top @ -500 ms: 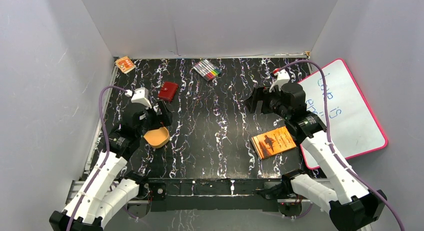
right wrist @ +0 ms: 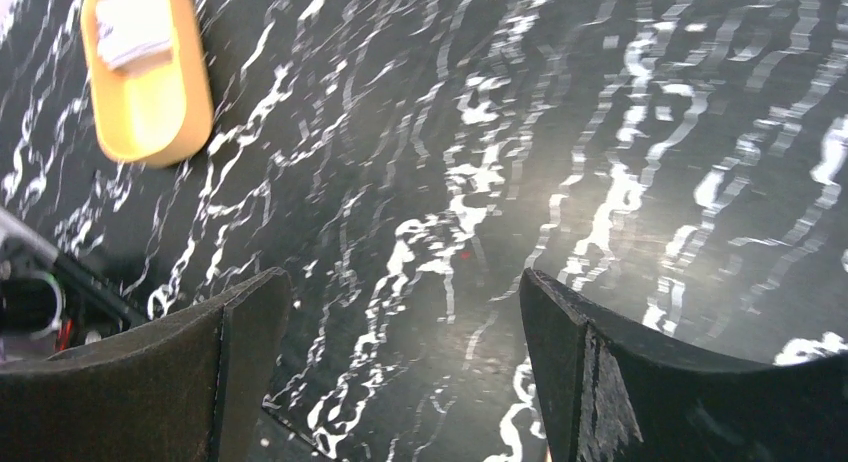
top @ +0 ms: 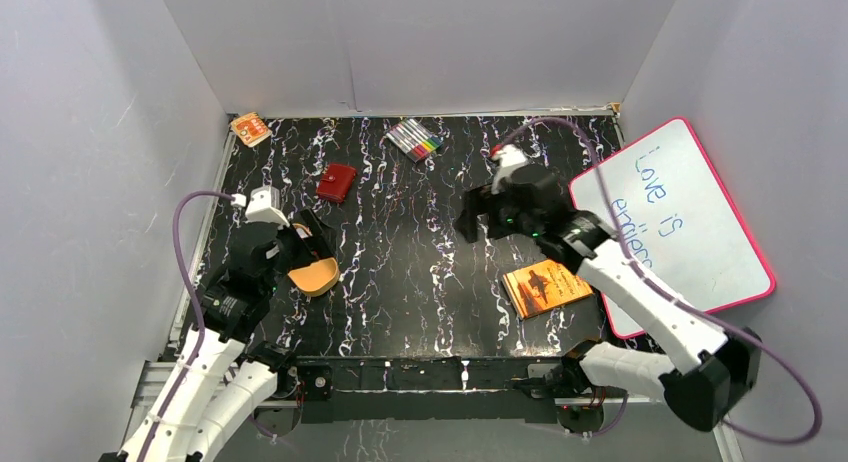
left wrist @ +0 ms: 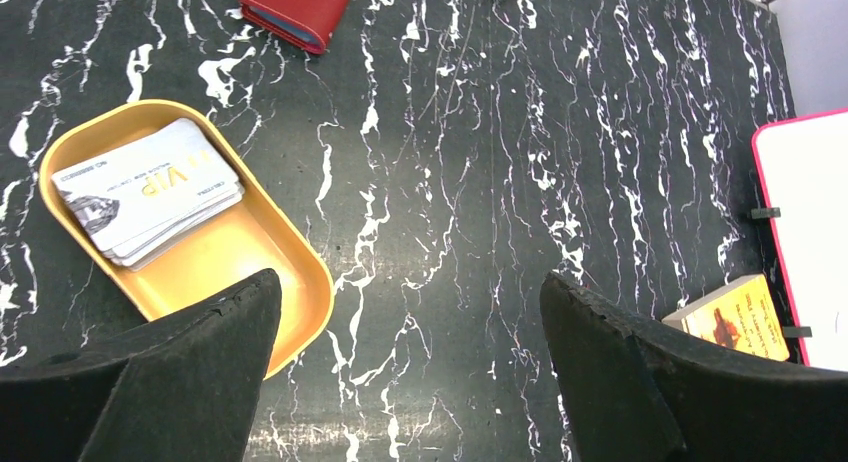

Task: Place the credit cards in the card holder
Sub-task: Move the card holder to the center of the board.

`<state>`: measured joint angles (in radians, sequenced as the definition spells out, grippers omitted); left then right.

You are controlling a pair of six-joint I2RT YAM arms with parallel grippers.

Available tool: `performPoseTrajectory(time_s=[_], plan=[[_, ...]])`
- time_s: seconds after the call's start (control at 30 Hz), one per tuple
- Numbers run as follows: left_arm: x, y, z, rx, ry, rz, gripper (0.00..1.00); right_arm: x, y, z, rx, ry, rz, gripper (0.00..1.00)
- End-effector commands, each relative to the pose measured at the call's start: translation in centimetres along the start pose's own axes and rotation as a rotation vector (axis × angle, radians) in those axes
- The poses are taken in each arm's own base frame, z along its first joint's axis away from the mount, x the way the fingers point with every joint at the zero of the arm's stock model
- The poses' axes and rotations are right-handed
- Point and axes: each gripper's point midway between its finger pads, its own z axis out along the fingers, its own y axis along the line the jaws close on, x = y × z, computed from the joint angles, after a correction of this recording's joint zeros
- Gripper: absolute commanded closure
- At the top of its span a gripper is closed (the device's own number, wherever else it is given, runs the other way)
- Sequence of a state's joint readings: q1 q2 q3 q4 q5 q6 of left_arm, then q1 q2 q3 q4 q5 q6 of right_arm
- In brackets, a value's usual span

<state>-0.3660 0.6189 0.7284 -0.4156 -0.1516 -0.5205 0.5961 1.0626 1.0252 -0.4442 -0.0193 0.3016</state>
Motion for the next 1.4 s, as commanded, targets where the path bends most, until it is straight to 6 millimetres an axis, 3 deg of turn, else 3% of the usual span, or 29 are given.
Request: performPoseTrajectory(time_s=[0.0,0.27,0.43,0.63,0.83,1.0,1.17,1.37], plan=[[-0.4,1.5,-1.0,-0.071,-0.048,-0.026,0.02,0.3,3.9,1.8,0.022,0.028,-0.06,0.07],[-1.3,3.9,-2.3,-0.181,-0.136,-0.077,0.02,3.7,12.9,6.7,-0.199,0.102,-0.058,0.11],[0.0,6.8,-1.7,-0.361,-0.088,-0.096,0.04,4.9,15.8,10.0,-0.228,0.151,-0.034,0.15],[3.8,8.6,-0.3,-0.529,0.077,-0.159,0.1,6.2,16.7,12.8,-0.223,0.187,0.009,0.18],[7.6,9.6,0.2,-0.625,0.181,-0.284,0.23,7.4,16.5,12.9,-0.229,0.218,0.013,0.19],[8.0,11.2,0.2,-0.704,0.188,-0.319,0.31,7.8,15.1,11.6,-0.202,0.206,0.002,0.19],[8.8,12.7,1.5,-0.736,0.276,-0.379,0.36,8.2,13.7,9.8,-0.176,0.191,-0.005,0.19],[8.7,13.7,2.4,-0.747,0.299,-0.401,0.38,8.2,11.9,7.9,-0.134,0.16,-0.017,0.2]])
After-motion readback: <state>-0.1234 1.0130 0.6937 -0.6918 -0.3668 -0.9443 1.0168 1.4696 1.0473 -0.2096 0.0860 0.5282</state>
